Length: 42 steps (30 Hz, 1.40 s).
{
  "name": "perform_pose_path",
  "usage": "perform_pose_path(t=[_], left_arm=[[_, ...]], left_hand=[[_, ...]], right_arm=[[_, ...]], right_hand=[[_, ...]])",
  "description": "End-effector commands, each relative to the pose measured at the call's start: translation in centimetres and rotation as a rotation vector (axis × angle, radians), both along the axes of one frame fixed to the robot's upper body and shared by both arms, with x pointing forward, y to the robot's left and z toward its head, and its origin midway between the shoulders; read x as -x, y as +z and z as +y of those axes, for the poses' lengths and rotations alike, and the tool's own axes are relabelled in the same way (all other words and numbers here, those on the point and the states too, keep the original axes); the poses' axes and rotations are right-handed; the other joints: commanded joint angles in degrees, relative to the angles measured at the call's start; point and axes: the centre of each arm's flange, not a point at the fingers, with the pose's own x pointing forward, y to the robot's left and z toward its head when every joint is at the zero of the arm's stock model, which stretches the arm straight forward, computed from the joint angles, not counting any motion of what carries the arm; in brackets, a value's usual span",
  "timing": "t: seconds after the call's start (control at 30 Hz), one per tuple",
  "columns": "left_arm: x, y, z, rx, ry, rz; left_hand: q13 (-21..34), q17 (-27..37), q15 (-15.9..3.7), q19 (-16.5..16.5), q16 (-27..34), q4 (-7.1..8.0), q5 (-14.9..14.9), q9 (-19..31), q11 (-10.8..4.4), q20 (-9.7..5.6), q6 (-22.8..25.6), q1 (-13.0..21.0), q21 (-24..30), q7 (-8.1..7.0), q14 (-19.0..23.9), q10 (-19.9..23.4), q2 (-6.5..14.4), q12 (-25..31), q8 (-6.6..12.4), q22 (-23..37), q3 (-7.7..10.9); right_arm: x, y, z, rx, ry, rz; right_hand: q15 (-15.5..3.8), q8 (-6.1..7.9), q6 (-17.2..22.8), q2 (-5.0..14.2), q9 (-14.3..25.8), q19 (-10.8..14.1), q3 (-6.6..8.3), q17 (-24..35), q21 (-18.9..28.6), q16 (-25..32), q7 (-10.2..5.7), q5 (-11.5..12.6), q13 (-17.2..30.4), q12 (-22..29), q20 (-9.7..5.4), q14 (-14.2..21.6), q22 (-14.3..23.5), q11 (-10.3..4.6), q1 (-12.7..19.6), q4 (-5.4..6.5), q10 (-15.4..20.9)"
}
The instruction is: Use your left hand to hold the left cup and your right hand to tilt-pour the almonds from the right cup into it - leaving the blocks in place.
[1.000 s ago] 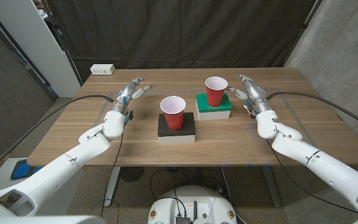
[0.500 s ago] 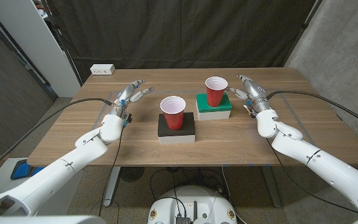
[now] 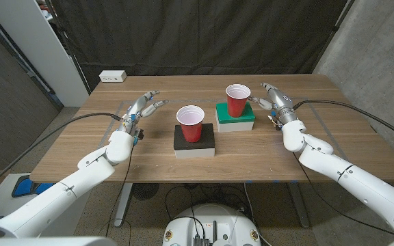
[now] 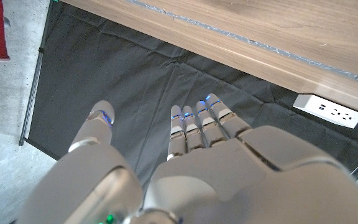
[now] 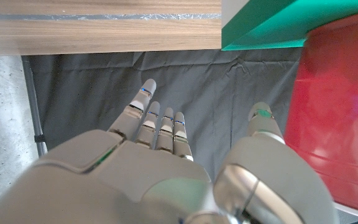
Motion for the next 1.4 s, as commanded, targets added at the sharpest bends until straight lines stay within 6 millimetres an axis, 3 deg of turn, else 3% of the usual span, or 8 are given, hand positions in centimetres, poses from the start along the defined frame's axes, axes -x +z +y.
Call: perform_pose_path(t=[0.03,0.57,0.73,0.87,1.4], left_arm=[[1.3,-1.3,0.0,0.007,-0.029,0.013],[4.1,-2.1,-0.5,-0.035,-0.037,-0.002],[4.7,-2.4,-0.5,-0.042,-0.049,0.005],[4.8,-2.5,-0.6,-0.073,-0.054,0.05],[7.0,-3.4,-0.9,-0.109,-0.062,0.038]], left_hand=[[0.3,0.3,-1.87,0.2,-0.1,0.21,0.3,0.2,0.17,-3.14,0.6,0.7,-0.2,-0.16,0.5,0.1,-0.1,-0.1,-0.1,0.1,0.05],[0.4,0.3,-1.49,-0.2,-0.6,0.43,0.3,0.2,1.07,-2.77,-0.3,0.9,-0.7,0.4,-0.1,-0.5,-0.5,-0.7,-0.87,0.1,-0.29],[0.4,0.3,-1.42,-0.3,-0.7,0.48,0.2,0.3,1.29,-2.73,-0.7,0.9,-0.8,0.48,-0.3,-0.9,-0.7,-0.9,-1.11,0.1,-0.46],[0.5,0.4,-0.8,-2.6,-1.4,0.63,0.2,0.3,1.74,-2.4,-4.1,1.0,-1.7,0.51,-3.0,-3.5,-1.4,-2.2,-2.28,0.2,-1.05],[0.5,0.4,-0.32,-3.3,-1.5,0.65,0.2,0.3,2.28,-2.21,-6.2,0.8,-1.8,0.65,-4.3,-4.8,-2.4,-2.6,-2.52,0.2,-1.75]], right_arm=[[-0.2,-0.4,-0.3,-0.018,0.005,0.005],[-0.4,-0.6,-0.5,-0.015,0.0,-0.001],[-0.6,-0.6,-0.5,-0.014,0.004,0.011],[-0.5,-0.5,-0.5,-0.009,-0.003,0.015],[0.0,-0.5,-0.6,-0.001,-0.034,-0.007]], right_hand=[[-0.04,0.35,0.6,0.15,0.2,-0.2,0.34,0.0,0.1,0.1,0.04,0.4,0.2,0.0,0.31,0.3,0.1,0.02,0.8,0.09,0.4],[0.17,0.1,0.0,-0.23,0.3,-0.8,0.15,0.0,-0.1,0.0,-0.36,0.3,0.2,0.0,0.87,-0.2,0.1,-0.09,0.9,0.16,0.1],[0.82,-0.06,-0.6,-0.97,0.3,-2.0,-0.25,0.0,-0.4,-0.3,-0.62,0.3,0.3,-0.2,2.13,-0.8,0.1,-0.4,0.6,0.27,-0.4],[1.1,-0.26,-1.1,-1.38,0.3,-2.5,-0.5,0.0,-0.5,-0.5,-0.66,0.3,0.4,-0.3,2.41,-1.3,0.1,-0.35,0.4,0.36,-0.9],[0.63,-0.43,-2.0,-2.4,0.4,-3.8,-1.14,-0.1,-0.6,-0.6,0.2,0.3,0.4,-0.3,1.48,-1.8,0.1,0.03,-0.2,0.59,-1.5]])
